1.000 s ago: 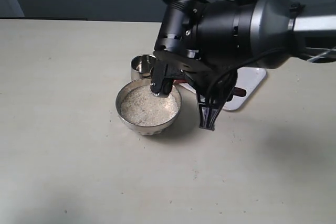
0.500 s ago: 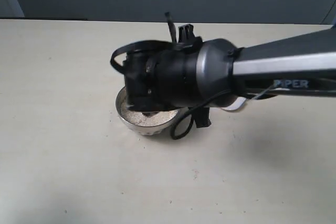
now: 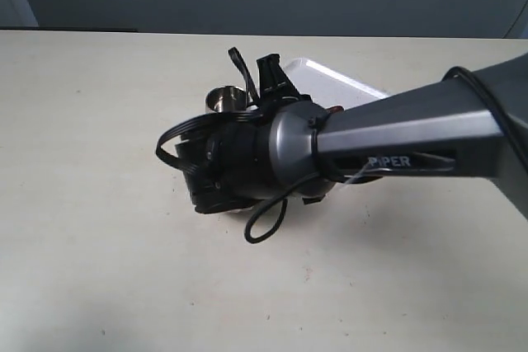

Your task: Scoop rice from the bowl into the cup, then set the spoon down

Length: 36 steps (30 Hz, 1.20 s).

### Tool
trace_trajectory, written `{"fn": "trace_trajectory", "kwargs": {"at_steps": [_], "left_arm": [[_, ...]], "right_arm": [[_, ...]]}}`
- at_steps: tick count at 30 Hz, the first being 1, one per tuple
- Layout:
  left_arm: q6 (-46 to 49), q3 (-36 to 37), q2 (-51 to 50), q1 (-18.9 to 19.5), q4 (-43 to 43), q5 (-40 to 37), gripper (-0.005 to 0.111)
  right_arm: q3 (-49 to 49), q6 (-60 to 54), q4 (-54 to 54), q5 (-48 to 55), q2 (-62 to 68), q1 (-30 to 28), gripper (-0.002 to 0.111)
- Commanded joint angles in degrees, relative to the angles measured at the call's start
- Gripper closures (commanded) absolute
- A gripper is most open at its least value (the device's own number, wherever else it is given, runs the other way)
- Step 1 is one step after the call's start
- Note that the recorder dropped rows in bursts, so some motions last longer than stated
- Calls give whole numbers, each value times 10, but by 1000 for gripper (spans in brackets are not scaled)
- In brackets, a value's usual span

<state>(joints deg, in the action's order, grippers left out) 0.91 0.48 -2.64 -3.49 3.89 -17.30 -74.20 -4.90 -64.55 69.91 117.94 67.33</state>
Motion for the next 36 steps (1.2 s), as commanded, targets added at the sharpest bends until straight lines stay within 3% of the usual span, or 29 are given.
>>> {"fn": "trace_trajectory", "kwargs": {"at_steps": [1,36], "left_arm": [[-4,-5,-1,-1,0,8,106],[-4,-5,-1,-1,0,8,106]], "right_arm": [[-3,8,-19,1,11,0,109],[-4,18,-27,1,48,3,109]]}}
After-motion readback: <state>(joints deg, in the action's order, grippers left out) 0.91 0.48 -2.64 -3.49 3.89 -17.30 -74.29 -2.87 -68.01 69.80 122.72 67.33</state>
